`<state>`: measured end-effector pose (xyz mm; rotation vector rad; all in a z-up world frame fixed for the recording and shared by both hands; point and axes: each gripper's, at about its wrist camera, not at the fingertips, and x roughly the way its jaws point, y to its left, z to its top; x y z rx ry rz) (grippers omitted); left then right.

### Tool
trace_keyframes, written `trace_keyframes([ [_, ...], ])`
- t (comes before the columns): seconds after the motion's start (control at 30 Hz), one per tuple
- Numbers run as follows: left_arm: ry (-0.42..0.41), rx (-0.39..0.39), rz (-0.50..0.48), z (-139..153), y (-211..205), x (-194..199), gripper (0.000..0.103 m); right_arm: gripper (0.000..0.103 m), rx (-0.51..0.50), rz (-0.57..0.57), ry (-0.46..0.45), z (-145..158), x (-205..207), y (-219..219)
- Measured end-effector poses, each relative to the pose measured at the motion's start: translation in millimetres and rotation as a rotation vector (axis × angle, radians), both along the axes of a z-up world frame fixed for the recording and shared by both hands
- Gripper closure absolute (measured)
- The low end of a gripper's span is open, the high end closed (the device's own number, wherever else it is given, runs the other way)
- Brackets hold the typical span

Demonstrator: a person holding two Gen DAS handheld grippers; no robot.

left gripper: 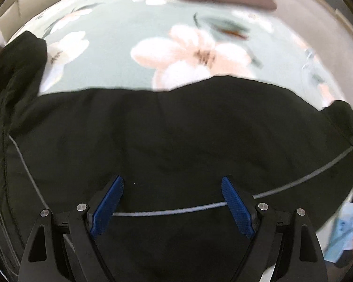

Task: Fold large clothes
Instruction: 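Close the right tool on the sleeve cuff and lift it, then carry the held sleeve across the jacket body with the right tool and release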

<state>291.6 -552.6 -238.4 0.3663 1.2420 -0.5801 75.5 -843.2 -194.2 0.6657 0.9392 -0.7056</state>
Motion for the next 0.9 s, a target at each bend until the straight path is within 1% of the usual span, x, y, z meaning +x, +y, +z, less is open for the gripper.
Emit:
trace_keyframes([
  [0.03, 0.001, 0.022, 0.005, -11, -4, 1, 0.017, 0.088, 0.024, -0.009, 0.032, -16, 0, 0],
  [0.1, -0.041, 0.023, -0.002, -11, -8, -1, 0.016, 0.088, 0.047, -0.01, 0.067, -36, 3, -2],
  [0.13, -0.042, 0.028, -0.007, -11, -10, -1, 0.016, 0.088, 0.061, -0.008, 0.074, -46, 5, -3],
  [0.17, -0.038, 0.024, -0.008, -10, -9, -1, 0.016, 0.088, 0.079, -0.004, 0.073, -53, 3, -6],
  [0.23, -0.018, -0.001, -0.008, -6, -5, -1, 0.016, 0.088, 0.085, -0.005, 0.068, -53, 5, -8],
  [0.3, -0.01, -0.032, -0.003, 5, 7, 0, 0.016, 0.088, 0.058, 0.014, 0.043, -38, 6, -3],
  [0.43, -0.053, -0.068, 0.01, 34, 39, 2, 0.017, 0.089, 0.003, 0.066, -0.046, 10, 12, 22],
  [0.5, -0.065, -0.082, 0.018, 46, 57, 4, 0.017, 0.089, -0.025, 0.093, -0.072, 27, 22, 38],
  [0.53, -0.072, -0.086, 0.021, 52, 67, 6, 0.017, 0.089, -0.049, 0.118, -0.09, 41, 30, 53],
  [0.57, -0.08, -0.087, 0.027, 57, 77, 7, 0.017, 0.089, -0.053, 0.136, -0.104, 48, 37, 63],
  [0.7, -0.12, -0.108, 0.063, 89, 129, 16, 0.017, 0.089, -0.041, 0.223, -0.163, 75, 77, 116],
  [0.8, -0.157, -0.124, 0.097, 109, 168, 25, 0.017, 0.089, -0.03, 0.314, -0.206, 91, 109, 171],
  [0.9, -0.181, -0.139, 0.134, 120, 204, 34, 0.017, 0.089, -0.03, 0.405, -0.222, 100, 142, 231],
])
